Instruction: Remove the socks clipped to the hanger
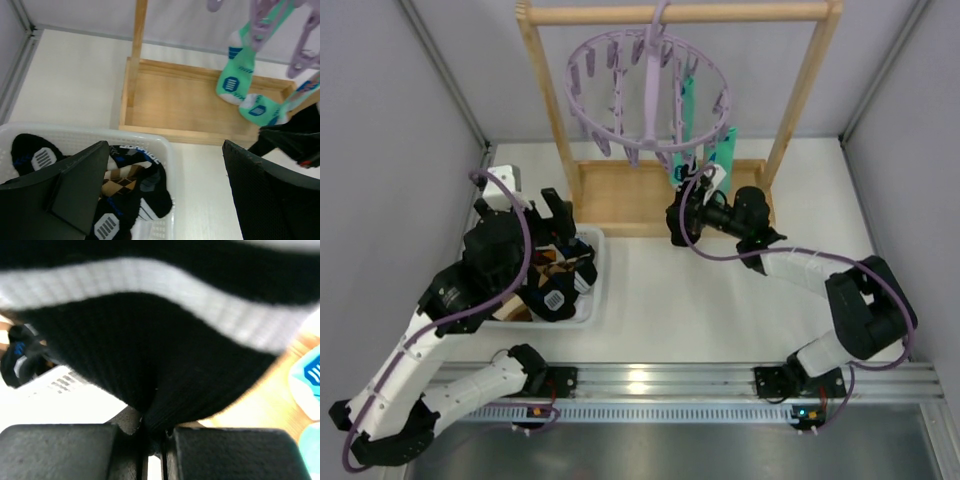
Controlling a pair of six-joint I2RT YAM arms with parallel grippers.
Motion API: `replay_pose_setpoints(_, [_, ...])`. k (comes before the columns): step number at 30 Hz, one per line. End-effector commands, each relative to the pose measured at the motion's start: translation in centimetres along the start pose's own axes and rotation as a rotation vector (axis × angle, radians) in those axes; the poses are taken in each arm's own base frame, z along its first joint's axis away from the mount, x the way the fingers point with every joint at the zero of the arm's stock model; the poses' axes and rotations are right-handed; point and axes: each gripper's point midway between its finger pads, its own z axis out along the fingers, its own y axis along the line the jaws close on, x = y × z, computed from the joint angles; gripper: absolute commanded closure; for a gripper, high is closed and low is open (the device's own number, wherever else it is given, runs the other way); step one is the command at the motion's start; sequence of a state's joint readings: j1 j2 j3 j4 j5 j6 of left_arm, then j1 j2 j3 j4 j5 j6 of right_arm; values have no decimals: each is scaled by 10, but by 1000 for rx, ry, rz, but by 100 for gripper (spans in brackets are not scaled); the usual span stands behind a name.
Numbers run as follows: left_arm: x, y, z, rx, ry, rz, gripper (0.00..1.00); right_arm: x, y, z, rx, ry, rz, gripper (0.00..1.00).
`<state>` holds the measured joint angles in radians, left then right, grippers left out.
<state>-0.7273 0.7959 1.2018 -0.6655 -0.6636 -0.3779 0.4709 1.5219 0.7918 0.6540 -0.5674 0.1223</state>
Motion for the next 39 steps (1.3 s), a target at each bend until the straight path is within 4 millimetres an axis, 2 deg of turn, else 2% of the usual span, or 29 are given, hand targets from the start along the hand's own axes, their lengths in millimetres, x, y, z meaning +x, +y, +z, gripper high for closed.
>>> replay_pose_setpoints(1, [-38, -31, -10, 128, -39, -122, 2, -52, 24, 0, 55, -160, -72, 100])
replay_pose_setpoints(2, [-37, -41, -3, 147, -17, -116, 2, -57, 39, 3, 55, -170, -90, 100])
replay_pose_setpoints(3, [-40, -52, -3, 185, -5, -120, 2, -58, 30, 2, 144, -172, -84, 100])
replay_pose_setpoints(4, [-54, -60, -5, 211, -19, -137, 2, -62, 45, 4, 153, -185, -81, 100])
replay_pose_setpoints(5, [-51, -70, 3, 222, 3, -126, 2, -63, 51, 6, 169, -190, -91, 100])
replay_pose_setpoints(6, [-53, -80, 3, 261, 18, -124, 2, -66, 47, 4, 236, -202, -93, 100])
replay_pose_setpoints(7, [-68, -88, 0, 287, 0, -137, 2, -65, 64, 9, 235, -199, -97, 100])
replay_pose_setpoints(8, [-67, -96, 7, 295, 15, -128, 2, -70, 70, 11, 246, -203, -127, 100])
replay_pose_setpoints(9, [-70, -104, 8, 319, 16, -114, 2, -68, 69, 11, 292, -189, -138, 100])
replay_pose_setpoints(10, [-86, -110, 5, 337, -9, -116, 2, -65, 85, 16, 281, -183, -140, 100])
replay_pose_setpoints(11, [-85, -118, 12, 338, 0, -91, 2, -70, 91, 18, 290, -185, -204, 100])
replay_pose_setpoints(12, [-99, -124, 7, 359, -30, -78, 2, -69, 92, 19, 325, -179, -219, 100])
replay_pose_setpoints(13, [-103, -130, 6, 372, -34, -67, 2, -63, 106, 24, 309, -163, -231, 100])
replay_pose_setpoints(15, [-105, -147, 9, 409, -31, -31, 2, -66, 110, 28, 338, -156, -270, 100])
replay_pose_setpoints(16, [-115, -155, 3, 447, -46, -35, 2, -57, 120, 33, 331, -130, -286, 100])
replay_pose_setpoints(17, [-113, -164, 6, 463, -38, -22, 2, -61, 124, 36, 338, -133, -305, 100])
replay_pose_setpoints(18, [-112, -172, 3, 485, -36, -5, 2, -61, 123, 37, 371, -127, -313, 100])
replay_pose_setpoints(19, [-113, -177, 5, 485, -38, 3, 2, -53, 131, 41, 366, -104, -331, 100])
replay_pose_setpoints(20, [-111, -182, 4, 490, -37, 16, 2, -57, 129, 43, 400, -103, -334, 100])
replay_pose_setpoints(23, [-97, -187, 13, 466, -18, 71, 2, -52, 143, 50, 397, -80, -367, 100])
replay_pose_setpoints(26, [-85, -183, 25, 417, -5, 109, 2, -45, 160, 55, 352, -81, -388, 100])
replay_pose_setpoints(27, [-81, -181, 28, 402, -3, 127, 2, -48, 165, 55, 335, -107, -373, 100])
replay_pose_setpoints(28, [-81, -179, 29, 393, -5, 131, 2, -51, 168, 53, 320, -127, -356, 100])
replay_pose_setpoints(29, [-82, -178, 29, 392, -7, 132, 2, -43, 169, 51, 293, -123, -354, 100])
replay_pose_setpoints(30, [-78, -182, 28, 422, 7, 133, 2, -49, 173, 49, 276, -164, -334, 100])
replay_pose_setpoints(33, [-70, -190, 30, 493, 48, 110, 2, -48, 179, 39, 227, -201, -310, 100])
replay_pose_setpoints(34, [-64, -192, 36, 501, 70, 111, 2, -58, 180, 33, 217, -241, -292, 100])
replay_pose_setpoints(35, [-61, -191, 42, 499, 83, 107, 2, -53, 180, 31, 198, -238, -293, 100])
replay_pose_setpoints(39, [-47, -193, 55, 528, 120, 72, 2, -61, 180, 18, 153, -270, -281, 100])
